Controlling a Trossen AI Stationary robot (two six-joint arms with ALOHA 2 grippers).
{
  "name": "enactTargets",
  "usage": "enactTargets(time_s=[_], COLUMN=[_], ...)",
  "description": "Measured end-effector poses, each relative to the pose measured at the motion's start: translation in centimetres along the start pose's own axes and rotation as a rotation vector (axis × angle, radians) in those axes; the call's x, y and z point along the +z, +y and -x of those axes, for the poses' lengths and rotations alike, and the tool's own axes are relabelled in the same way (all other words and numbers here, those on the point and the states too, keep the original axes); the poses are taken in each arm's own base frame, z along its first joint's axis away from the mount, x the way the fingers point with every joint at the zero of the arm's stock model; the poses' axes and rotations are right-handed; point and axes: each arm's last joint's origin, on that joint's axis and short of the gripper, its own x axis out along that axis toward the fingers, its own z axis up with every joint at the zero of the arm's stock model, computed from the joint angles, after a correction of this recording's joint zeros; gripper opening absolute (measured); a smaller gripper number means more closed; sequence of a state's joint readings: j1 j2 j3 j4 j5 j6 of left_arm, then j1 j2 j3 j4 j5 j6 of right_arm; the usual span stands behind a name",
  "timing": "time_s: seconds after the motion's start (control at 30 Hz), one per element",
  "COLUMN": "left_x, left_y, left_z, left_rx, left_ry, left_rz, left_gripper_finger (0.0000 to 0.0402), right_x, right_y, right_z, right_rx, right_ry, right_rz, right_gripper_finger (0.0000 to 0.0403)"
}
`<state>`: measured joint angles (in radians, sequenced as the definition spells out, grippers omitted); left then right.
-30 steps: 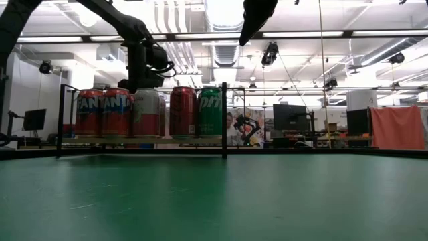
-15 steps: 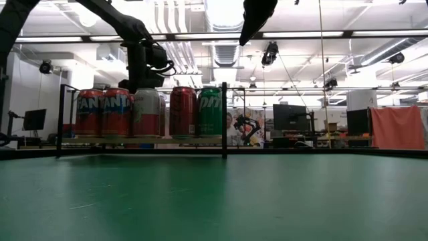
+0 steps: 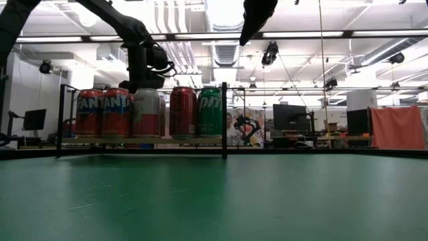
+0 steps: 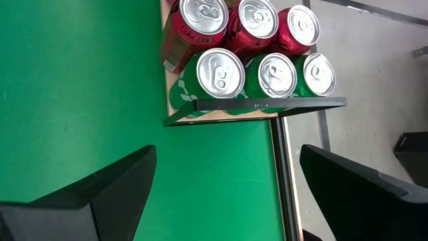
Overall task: Place canned beverage on shelf
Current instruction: Put the red soda can on the shelf aligned with the other red soda can, then adjust the soda cans on the shelf
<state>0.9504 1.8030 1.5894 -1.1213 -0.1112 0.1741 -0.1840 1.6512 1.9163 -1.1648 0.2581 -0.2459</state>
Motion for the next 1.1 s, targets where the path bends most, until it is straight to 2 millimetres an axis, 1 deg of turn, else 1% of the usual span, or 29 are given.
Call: enactTargets(time_s=[0.17, 0.3, 0.47, 0.7, 0.77, 0.87, 1.03, 1.1], left_x=[0.0, -0.4, -0.9, -2.4, -3.0, -4.3, -6.9, -8.1], left_y=[0.0, 0.1, 0.3, 0.0, -0.5, -2.1, -5.9, -7.5], left_z=[0.1, 1.2, 4.5, 10.9, 12.7, 15.4, 18.9, 19.8], left_rx=[0.000, 0.002, 0.019, 0.035, 0.008, -0.032, -0.105, -0.117], left_ry=[-0.002, -0.025, -0.121, -0.326, -0.405, -0.531, -0.689, -0.743], left_rz=[0.000, 0.002, 0.012, 0.042, 0.042, 0.011, -0.090, -0.143], left_gripper_finger=[0.0371, 0.0372, 0.0373, 0.0373, 0.0373, 0.0373, 0.0364, 0.0357], right_x=[0.0, 0.0, 0.0, 0.1, 0.3, 0.5, 0.7, 0.7], right_y=[0.0, 0.0, 0.0, 0.0, -0.1, -0.1, 0.0, 0.2], right_z=[0.0, 0.0, 0.0, 0.0, 0.0, 0.0, -0.1, -0.2], right_rx=[0.000, 0.000, 0.000, -0.002, -0.005, -0.009, 0.033, 0.064], right_ry=[0.000, 0.000, 0.000, -0.007, -0.026, -0.048, -0.079, -0.093], right_rz=[0.000, 0.000, 0.000, 0.006, 0.011, 0.026, 0.037, 0.042], right_gripper_finger=[0.0361, 0.0361, 0.0361, 0.0361, 0.0361, 0.0361, 0.0361, 0.0361])
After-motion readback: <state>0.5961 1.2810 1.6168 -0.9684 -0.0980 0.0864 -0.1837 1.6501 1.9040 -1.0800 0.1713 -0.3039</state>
